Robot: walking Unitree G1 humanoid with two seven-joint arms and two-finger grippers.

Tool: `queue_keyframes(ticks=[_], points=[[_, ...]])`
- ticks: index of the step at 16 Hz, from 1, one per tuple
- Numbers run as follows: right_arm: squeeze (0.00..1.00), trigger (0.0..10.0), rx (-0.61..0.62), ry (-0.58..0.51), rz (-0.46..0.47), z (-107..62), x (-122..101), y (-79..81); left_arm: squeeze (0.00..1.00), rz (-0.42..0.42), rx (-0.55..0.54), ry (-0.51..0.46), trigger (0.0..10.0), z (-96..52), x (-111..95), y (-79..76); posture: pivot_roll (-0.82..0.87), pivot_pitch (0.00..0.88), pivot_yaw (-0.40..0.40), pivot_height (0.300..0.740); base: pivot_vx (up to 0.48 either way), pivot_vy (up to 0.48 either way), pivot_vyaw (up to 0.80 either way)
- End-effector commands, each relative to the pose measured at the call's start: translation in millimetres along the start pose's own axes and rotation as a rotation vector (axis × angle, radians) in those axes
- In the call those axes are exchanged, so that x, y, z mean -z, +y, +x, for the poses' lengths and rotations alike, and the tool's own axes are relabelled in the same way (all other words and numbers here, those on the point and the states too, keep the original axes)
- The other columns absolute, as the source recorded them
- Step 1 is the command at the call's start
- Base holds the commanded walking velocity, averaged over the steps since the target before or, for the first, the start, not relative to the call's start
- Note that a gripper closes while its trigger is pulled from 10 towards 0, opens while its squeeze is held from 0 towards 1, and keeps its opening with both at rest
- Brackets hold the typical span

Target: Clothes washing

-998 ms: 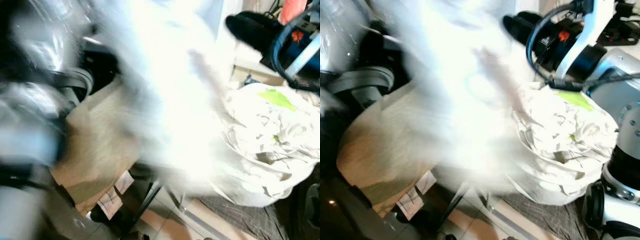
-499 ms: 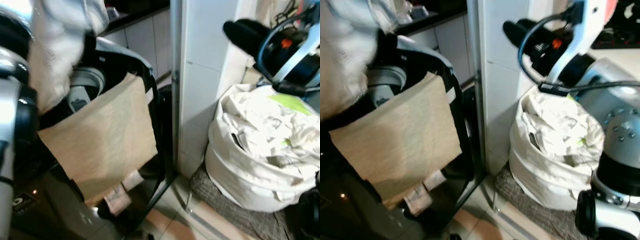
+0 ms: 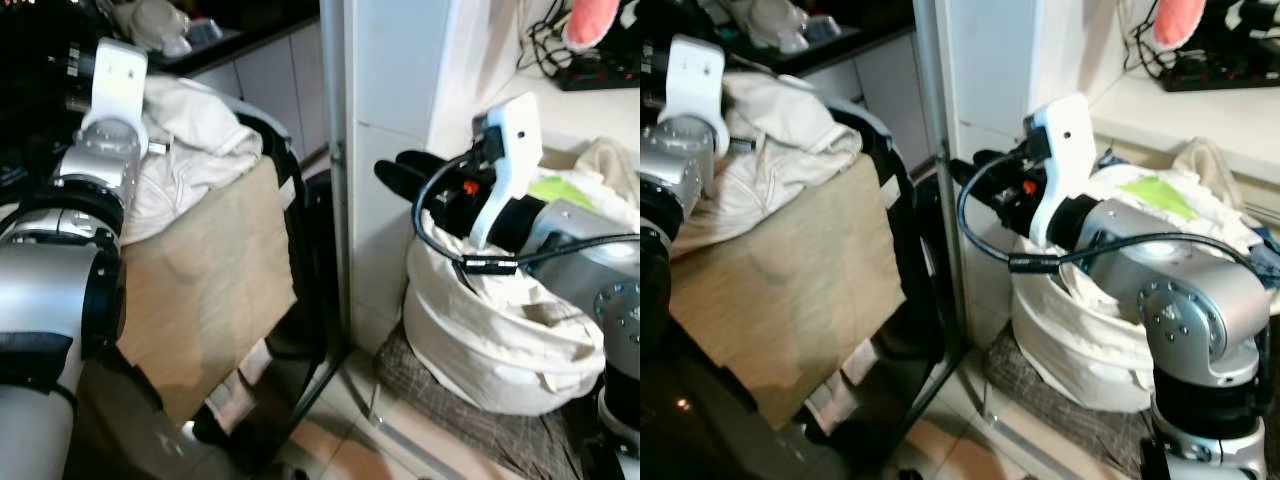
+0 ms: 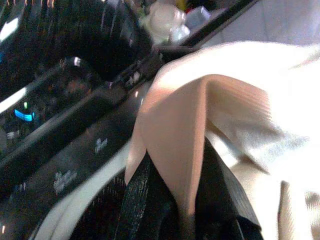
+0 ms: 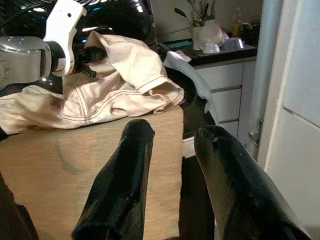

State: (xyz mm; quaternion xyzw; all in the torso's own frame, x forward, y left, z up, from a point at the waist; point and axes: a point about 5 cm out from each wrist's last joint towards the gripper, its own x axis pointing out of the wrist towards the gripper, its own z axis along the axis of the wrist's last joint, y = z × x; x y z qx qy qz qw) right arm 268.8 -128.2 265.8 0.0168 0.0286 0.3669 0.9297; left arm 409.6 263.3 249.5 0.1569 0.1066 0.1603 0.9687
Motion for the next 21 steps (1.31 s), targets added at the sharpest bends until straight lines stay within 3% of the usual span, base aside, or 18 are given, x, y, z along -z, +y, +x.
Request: queue_keyframes(ticks=[1,2,5,6,8,10,11,13,16,17,19,20,21], points=[[0.0,10.0,-0.036,0.005,0.002,-0.3,1,9.2,1.0,-0.023,-0.009,0.05,10.0,0.3,8,8.6,-0.17,0.0,0.156,0.74,0.0,0.0,0.0],[0.0,10.0,-0.056,0.005,0.01,0.0,2,12.4,1.0,-0.037,-0.011,0.058,10.0,0.3,10,9.2,-0.17,0.0,0.156,0.74,0.0,0.0,0.0],[0.0,10.0,-0.277,-0.02,0.035,-4.4,0,36.6,1.0,-0.077,-0.044,0.033,10.0,0.3,4,17.1,-0.17,0.0,0.149,0.74,0.0,0.0,0.0],[0.0,10.0,-0.283,0.007,0.021,-6.5,2,36.9,1.0,-0.038,-0.072,0.017,10.0,0.0,1,22.4,-0.17,0.0,0.149,0.74,0.0,0.0,0.0],[0.0,10.0,-0.212,0.022,-0.001,-5.7,4,28.4,1.0,0.016,-0.153,-0.044,10.0,-1.0,-9,34.3,-0.17,0.0,0.149,0.74,0.0,0.0,0.0],[0.0,10.0,-0.045,-0.019,0.003,-0.5,-1,9.1,1.0,0.062,-0.268,-0.158,10.0,-4.8,-30,50.5,-0.16,0.0,0.148,0.74,0.0,0.0,0.0],[0.0,10.0,0.001,-0.032,0.01,0.9,-2,4.2,0.0,0.044,-0.253,-0.162,10.0,-4.8,-31,49.7,-0.16,0.0,0.148,0.74,0.0,0.0,0.0],[0.0,10.0,0.034,-0.013,0.0,1.8,2,0.8,0.0,0.075,-0.194,-0.149,10.0,-3.5,-29,40.6,-0.16,0.0,0.145,0.74,0.0,0.0,0.0],[0.0,10.0,0.057,0.025,-0.009,2.9,7,-1.2,0.0,0.069,-0.069,-0.014,10.0,0.1,-2,20.1,-0.15,0.0,0.143,0.74,0.0,0.0,0.0],[0.0,10.0,0.048,0.041,-0.015,3.2,9,0.0,0.0,0.091,0.04,0.085,10.0,0.2,14,7.3,-0.15,0.0,0.14,0.74,0.0,0.0,0.0],[0.0,10.0,0.043,0.058,-0.018,3.6,13,1.4,0.0,0.218,0.224,0.215,10.0,-2.8,37,-13.5,-0.15,0.0,0.139,0.74,0.0,0.0,0.0],[0.0,10.0,0.043,0.058,-0.019,4.4,13,1.6,0.0,0.192,0.16,0.191,10.0,-1.8,37,-10.8,-0.15,0.0,0.14,0.74,0.0,0.0,0.0],[0.0,10.0,0.045,0.054,-0.022,5.2,12,1.6,0.0,0.084,0.074,0.133,10.0,-0.3,30,-4.3,-0.16,0.0,0.141,0.74,0.0,0.0,0.0]])
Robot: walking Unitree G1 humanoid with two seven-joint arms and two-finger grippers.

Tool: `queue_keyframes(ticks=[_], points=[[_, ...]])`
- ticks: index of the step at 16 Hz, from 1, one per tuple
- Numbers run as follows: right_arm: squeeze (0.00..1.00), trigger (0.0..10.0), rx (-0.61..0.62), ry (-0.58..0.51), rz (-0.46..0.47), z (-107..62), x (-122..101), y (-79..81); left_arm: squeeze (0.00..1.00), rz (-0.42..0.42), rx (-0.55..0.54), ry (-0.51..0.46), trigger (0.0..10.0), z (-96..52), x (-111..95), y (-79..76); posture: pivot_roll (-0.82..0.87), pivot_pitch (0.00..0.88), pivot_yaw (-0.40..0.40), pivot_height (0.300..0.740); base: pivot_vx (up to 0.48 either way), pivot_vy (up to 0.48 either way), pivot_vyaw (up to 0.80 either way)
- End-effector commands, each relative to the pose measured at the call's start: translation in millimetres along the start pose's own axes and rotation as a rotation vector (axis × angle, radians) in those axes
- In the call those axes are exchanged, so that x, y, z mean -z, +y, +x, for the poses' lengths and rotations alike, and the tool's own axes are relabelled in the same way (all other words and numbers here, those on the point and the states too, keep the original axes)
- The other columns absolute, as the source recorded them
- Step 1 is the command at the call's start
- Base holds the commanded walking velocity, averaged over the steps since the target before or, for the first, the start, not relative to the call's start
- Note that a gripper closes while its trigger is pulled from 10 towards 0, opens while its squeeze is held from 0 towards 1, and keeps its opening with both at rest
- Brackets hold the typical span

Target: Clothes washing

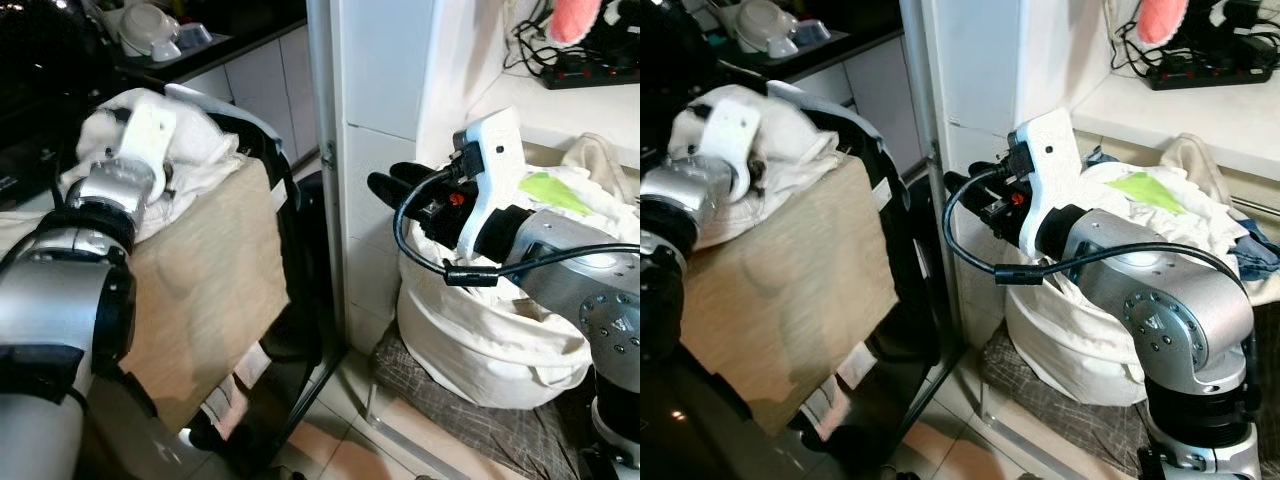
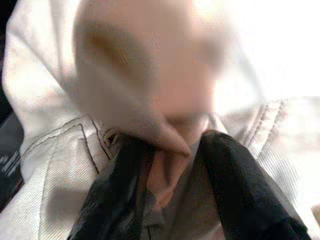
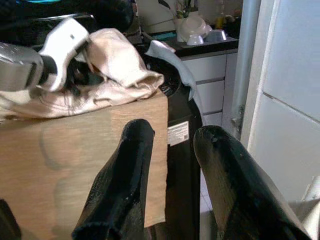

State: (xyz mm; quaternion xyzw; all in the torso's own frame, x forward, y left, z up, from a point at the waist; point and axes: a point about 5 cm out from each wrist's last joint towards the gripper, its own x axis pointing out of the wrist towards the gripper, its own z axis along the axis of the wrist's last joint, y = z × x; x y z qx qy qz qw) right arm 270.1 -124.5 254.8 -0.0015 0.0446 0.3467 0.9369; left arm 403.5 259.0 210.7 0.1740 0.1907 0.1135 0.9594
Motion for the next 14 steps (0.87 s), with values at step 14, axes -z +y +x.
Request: queue_keyframes(ticks=[14], points=[[0.0,10.0,0.116,-0.029,0.029,-3.9,1,-10.9,0.0,-0.031,0.114,-0.197,10.0,-5.0,-37,-30.2,-0.15,0.0,0.155,0.74,0.0,0.0,0.0]])
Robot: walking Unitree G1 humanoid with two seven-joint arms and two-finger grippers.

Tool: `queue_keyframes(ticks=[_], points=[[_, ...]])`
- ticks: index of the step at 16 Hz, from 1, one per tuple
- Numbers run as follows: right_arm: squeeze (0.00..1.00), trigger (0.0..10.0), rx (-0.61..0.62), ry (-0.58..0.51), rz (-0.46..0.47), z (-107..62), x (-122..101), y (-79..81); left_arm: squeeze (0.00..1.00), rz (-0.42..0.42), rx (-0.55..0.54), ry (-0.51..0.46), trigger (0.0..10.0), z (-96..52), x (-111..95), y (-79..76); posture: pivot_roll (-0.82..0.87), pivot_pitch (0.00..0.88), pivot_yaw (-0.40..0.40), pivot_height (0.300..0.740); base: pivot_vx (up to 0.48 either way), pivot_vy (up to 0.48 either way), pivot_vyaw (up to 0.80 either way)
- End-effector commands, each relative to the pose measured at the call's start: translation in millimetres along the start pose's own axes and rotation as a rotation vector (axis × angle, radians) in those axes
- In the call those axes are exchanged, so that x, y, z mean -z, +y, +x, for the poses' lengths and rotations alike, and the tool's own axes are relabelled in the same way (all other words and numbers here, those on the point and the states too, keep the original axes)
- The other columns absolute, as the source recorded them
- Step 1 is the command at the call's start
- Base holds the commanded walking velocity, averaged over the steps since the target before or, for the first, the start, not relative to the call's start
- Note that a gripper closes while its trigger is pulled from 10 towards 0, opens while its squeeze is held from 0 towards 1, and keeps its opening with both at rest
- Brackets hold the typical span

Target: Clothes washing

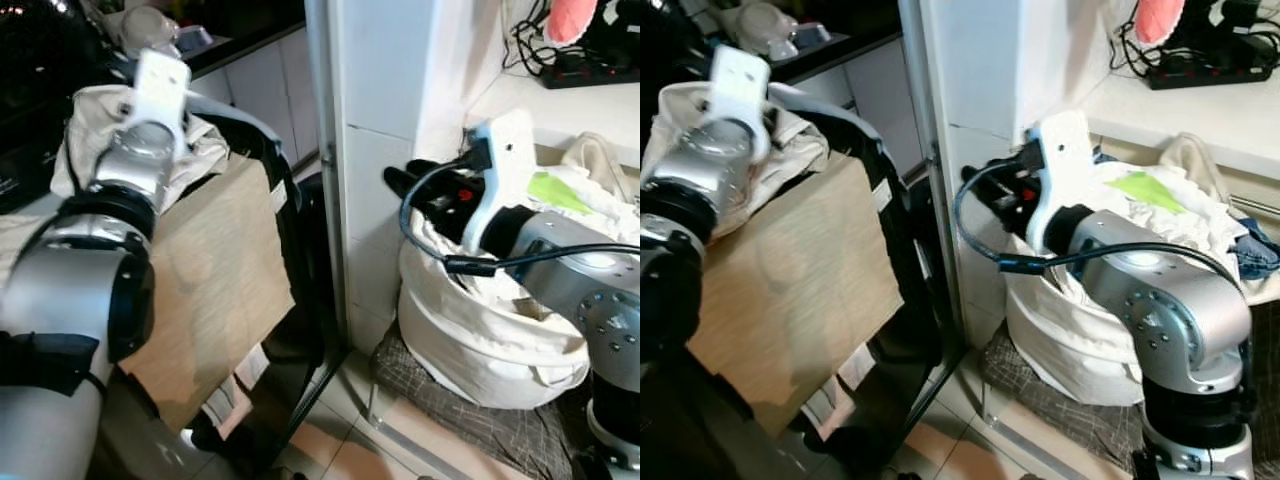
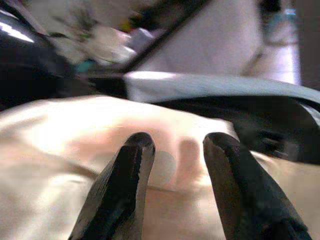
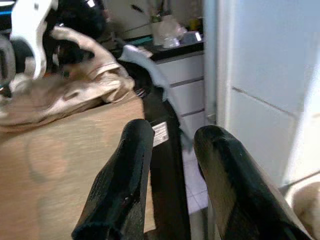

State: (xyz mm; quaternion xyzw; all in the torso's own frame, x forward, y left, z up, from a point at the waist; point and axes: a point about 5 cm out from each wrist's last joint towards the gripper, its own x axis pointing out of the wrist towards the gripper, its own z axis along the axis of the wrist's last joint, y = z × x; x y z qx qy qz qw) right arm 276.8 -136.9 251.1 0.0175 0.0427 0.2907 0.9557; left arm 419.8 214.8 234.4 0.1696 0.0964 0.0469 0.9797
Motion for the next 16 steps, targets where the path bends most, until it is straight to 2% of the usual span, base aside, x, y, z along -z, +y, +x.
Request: queue_keyframes(ticks=[1,2,3,4,5,6,7,8,10,11,13,14,15,16], points=[[0.0,10.0,0.0,-0.013,-0.006,-2.2,-2,2.8,0.0,-0.069,0.048,-0.003,10.0,-0.3,1,-0.6,-0.15,0.0,0.154,0.74,0.0,0.0,0.0],[0.0,10.0,-0.004,-0.011,-0.005,-3.1,-2,3.1,0.0,-0.13,0.132,-0.049,10.0,-0.6,-7,-7.3,-0.15,0.0,0.156,0.74,0.0,0.0,0.0],[0.0,10.0,-0.021,-0.003,-0.005,-3.5,-1,4.5,0.0,-0.114,0.193,-0.022,10.0,-1.1,-5,-9.4,-0.15,0.0,0.157,0.74,0.0,0.0,0.0],[0.0,10.0,-0.083,0.02,-0.012,-5.1,0,10.0,0.0,-0.027,0.224,0.045,10.0,-1.9,3,-6.2,-0.16,0.0,0.159,0.74,0.0,0.0,0.0],[0.0,10.0,-0.169,0.054,-0.03,-8.6,2,17.9,0.0,0.075,0.181,0.097,10.0,-2.6,9,4.4,-0.16,0.0,0.16,0.74,0.0,0.0,0.0],[0.0,10.0,-0.244,0.079,-0.051,-12.7,5,25.7,0.0,0.126,0.106,0.139,10.0,-3.9,13,20.2,-0.15,0.0,0.159,0.74,0.0,0.0,0.0],[0.0,10.0,-0.274,0.092,-0.051,-14.4,6,28.9,0.0,0.166,0.081,0.178,10.0,-5.3,16,28.7,-0.15,0.0,0.156,0.74,0.0,0.0,0.0],[0.0,10.0,-0.279,0.095,-0.051,-14.7,7,29.5,0.0,0.183,0.085,0.196,10.0,-5.9,18,30.8,-0.15,0.0,0.153,0.74,0.0,0.0,0.0],[0.0,10.0,-0.285,0.105,-0.051,-12.4,8,30.4,0.0,0.329,-0.017,0.297,10.0,-10.7,31,53.5,-0.14,0.0,0.143,0.74,0.0,0.0,0.0],[0.0,10.0,-0.293,0.109,-0.051,-11.3,8,30.7,0.0,0.369,-0.019,0.335,10.0,-12.4,38,57.5,-0.14,0.0,0.14,0.74,0.0,0.0,0.0],[0.0,10.0,-0.299,0.114,-0.052,-9.6,8,31.1,0.0,0.394,-0.018,0.374,10.0,-14.2,47,60.3,-0.14,0.0,0.137,0.74,0.0,0.0,0.0],[0.0,10.0,-0.265,0.094,-0.051,-4.9,7,28.9,0.0,0.39,-0.092,0.339,10.0,-14.6,49,66.5,-0.13,0.0,0.136,0.74,0.0,0.0,0.0],[0.0,10.0,-0.229,0.076,-0.047,-2.4,5,25.9,0.0,0.356,-0.174,0.265,10.0,-13.7,43,70.4,-0.13,0.0,0.137,0.74,0.0,0.0,0.0],[0.0,10.0,-0.217,0.07,-0.047,-1.4,4,24.7,0.0,0.346,-0.211,0.23,10.0,-13.4,39,72.3,-0.14,0.0,0.138,0.74,0.0,0.0,0.0]])
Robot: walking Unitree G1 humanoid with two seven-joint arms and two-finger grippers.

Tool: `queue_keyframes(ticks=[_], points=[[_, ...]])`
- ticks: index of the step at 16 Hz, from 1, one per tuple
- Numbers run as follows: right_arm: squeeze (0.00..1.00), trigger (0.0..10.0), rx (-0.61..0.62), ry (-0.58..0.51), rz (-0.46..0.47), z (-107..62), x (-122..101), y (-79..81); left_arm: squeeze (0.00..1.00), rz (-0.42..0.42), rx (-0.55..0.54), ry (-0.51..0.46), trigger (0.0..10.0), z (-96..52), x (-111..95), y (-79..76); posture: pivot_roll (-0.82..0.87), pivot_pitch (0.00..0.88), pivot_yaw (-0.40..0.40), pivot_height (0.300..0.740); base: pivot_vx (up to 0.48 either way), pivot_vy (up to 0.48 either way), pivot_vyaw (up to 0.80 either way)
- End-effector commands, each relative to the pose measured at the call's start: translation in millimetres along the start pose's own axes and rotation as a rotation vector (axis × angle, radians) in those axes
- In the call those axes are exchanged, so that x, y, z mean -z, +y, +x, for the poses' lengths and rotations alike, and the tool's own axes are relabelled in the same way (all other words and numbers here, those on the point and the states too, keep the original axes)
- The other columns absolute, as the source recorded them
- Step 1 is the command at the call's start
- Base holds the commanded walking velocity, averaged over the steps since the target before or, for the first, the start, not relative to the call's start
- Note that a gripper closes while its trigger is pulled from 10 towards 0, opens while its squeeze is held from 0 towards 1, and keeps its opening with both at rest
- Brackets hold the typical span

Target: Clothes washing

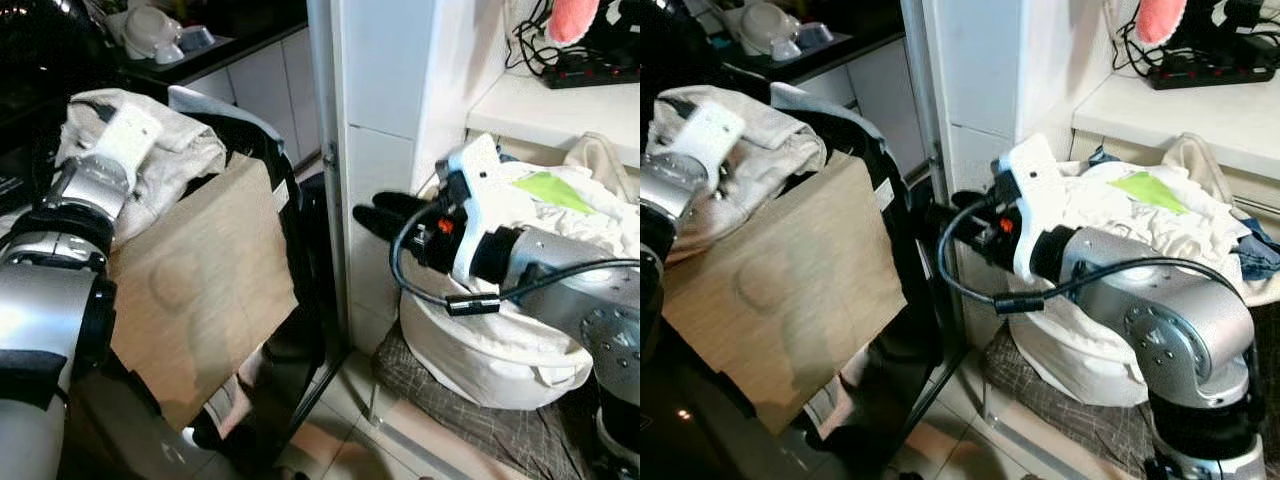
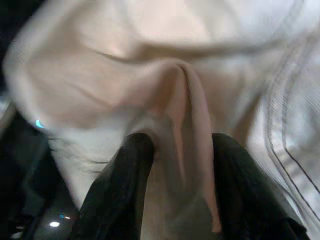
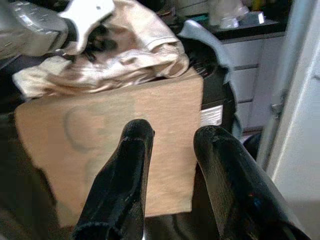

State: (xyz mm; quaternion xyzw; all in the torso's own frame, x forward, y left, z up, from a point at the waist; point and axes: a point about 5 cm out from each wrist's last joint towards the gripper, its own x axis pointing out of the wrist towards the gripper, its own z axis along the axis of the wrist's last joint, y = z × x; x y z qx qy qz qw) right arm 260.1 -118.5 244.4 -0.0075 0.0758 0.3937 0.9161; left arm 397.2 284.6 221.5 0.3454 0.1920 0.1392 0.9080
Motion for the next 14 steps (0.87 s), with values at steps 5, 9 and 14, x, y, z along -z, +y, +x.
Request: queue_keyframes(ticks=[5,9,14], points=[[0.0,10.0,0.122,-0.078,-0.009,-1.4,-12,-11.6,0.0,-0.175,-0.376,-0.253,10.0,-11.4,-46,46.0,-0.15,0.0,0.151,0.74,0.0,0.0,0.0],[0.0,10.0,0.334,-0.063,-0.005,-10.6,-4,-34.0,0.0,-0.422,0.143,-0.347,10.0,-12.2,-70,-22.5,-0.16,0.0,0.157,0.74,0.0,0.0,0.0],[1.0,10.0,0.732,0.083,-0.072,-33.7,26,-90.7,0.0,-0.555,0.889,-0.695,10.0,-61.3,-104,-123.1,-0.17,0.0,0.155,0.74,0.0,0.0,0.0]])
